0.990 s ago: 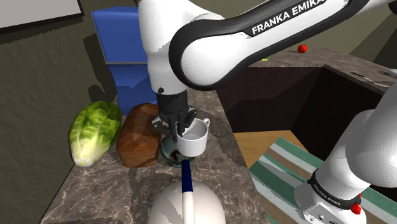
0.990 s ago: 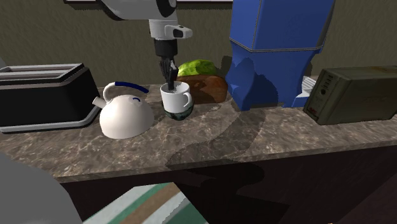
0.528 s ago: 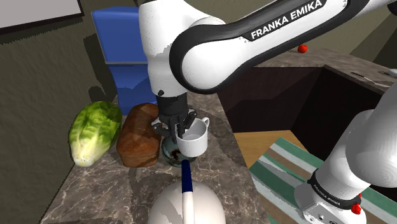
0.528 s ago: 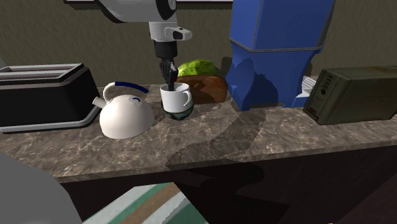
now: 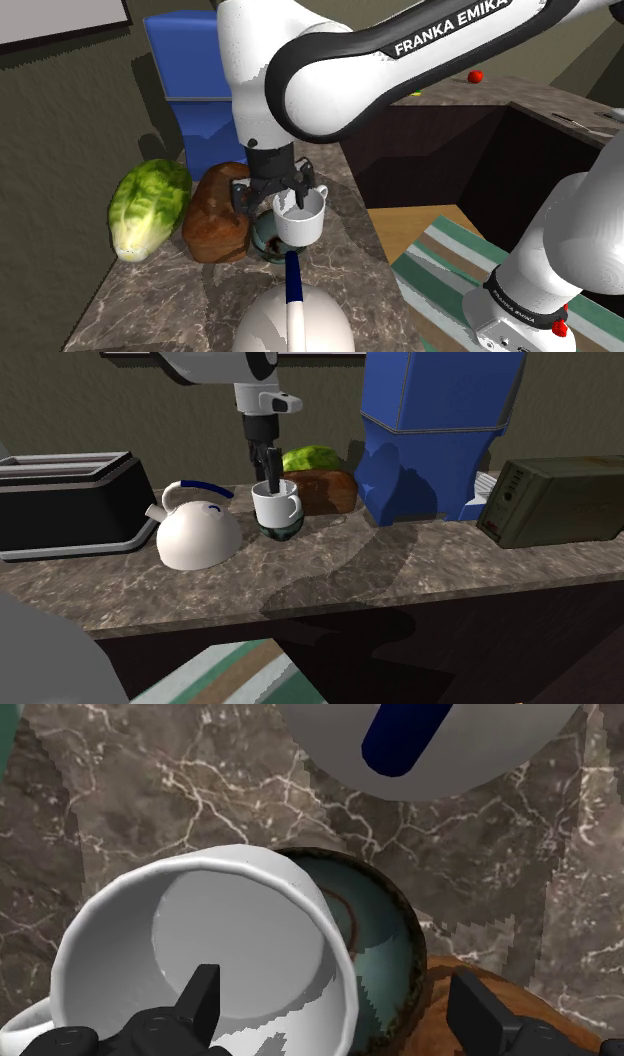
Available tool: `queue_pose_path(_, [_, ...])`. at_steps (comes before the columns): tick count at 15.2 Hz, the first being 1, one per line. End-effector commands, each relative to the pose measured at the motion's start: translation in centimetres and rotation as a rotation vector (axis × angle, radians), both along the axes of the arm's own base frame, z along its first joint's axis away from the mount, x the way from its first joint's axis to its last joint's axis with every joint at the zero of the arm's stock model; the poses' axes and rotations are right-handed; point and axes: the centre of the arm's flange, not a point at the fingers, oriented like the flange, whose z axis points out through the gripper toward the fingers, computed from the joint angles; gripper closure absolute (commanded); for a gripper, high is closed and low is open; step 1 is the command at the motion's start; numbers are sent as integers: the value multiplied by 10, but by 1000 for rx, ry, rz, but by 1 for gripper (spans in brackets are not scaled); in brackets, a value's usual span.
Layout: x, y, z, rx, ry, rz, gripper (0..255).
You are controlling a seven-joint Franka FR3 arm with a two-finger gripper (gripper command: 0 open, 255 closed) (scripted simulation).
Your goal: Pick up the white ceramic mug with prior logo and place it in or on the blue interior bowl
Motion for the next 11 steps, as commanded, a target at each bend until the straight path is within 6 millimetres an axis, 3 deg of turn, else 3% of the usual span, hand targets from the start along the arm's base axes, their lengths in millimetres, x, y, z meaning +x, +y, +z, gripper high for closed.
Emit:
queue_pose_path(1, [0, 1, 20, 0, 0, 0, 0])
queue_pose_path(3, [1, 2, 44, 0, 0, 0, 0])
queue_pose_path(11, [1, 2, 44, 0, 0, 0, 0])
